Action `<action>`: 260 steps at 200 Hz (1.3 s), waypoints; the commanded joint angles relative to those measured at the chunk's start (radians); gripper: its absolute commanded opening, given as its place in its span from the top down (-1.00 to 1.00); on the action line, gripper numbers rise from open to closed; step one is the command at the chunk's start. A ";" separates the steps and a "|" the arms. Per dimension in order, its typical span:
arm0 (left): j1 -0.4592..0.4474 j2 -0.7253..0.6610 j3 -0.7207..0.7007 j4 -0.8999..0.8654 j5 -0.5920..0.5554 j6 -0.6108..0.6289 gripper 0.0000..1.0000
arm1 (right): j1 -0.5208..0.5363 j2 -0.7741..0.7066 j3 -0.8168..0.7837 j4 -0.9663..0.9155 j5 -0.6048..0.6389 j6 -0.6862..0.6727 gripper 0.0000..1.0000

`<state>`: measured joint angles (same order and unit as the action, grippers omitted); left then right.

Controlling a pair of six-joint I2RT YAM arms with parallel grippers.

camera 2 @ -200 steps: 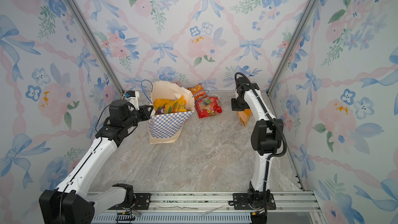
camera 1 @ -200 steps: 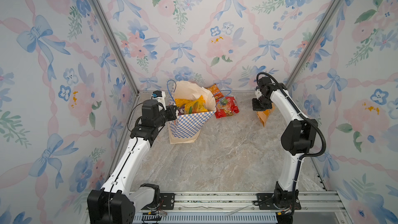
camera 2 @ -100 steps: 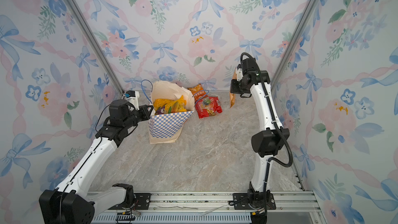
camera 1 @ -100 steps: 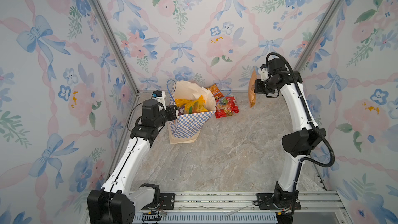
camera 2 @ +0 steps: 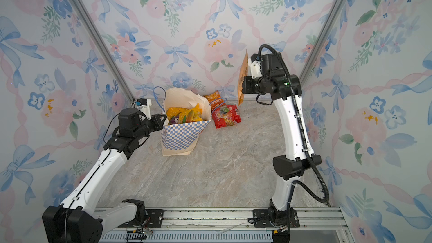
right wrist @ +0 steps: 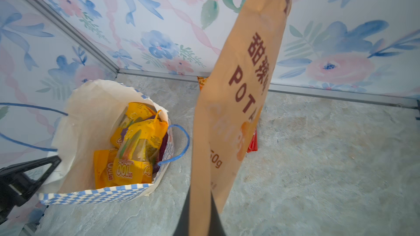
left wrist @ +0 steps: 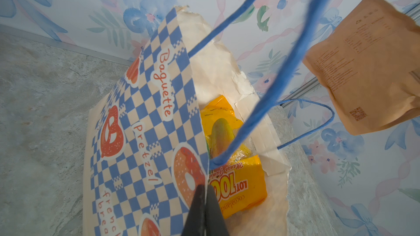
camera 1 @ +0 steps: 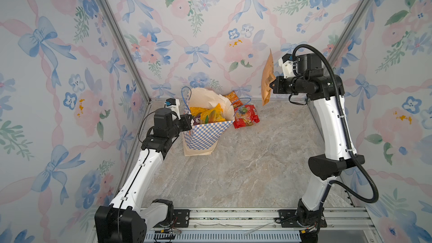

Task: Place the snacks into the paper bag
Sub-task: Place the snack in the paper bag.

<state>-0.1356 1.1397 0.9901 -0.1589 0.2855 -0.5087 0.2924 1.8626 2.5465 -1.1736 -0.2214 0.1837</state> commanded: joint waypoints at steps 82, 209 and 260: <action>0.010 -0.028 -0.010 0.007 0.021 0.011 1.00 | 0.143 -0.283 -0.460 0.892 -0.455 0.499 1.00; 0.010 -0.036 -0.018 0.007 0.023 0.006 1.00 | 0.281 -0.179 -0.749 1.348 -0.492 0.888 1.00; 0.010 -0.042 -0.015 0.006 0.023 0.004 1.00 | 0.310 -0.157 -0.851 1.588 -0.561 1.079 1.00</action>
<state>-0.1356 1.1282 0.9833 -0.1593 0.2893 -0.5091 0.5880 1.6993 1.7256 0.1852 -0.7166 1.1202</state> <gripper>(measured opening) 0.050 0.047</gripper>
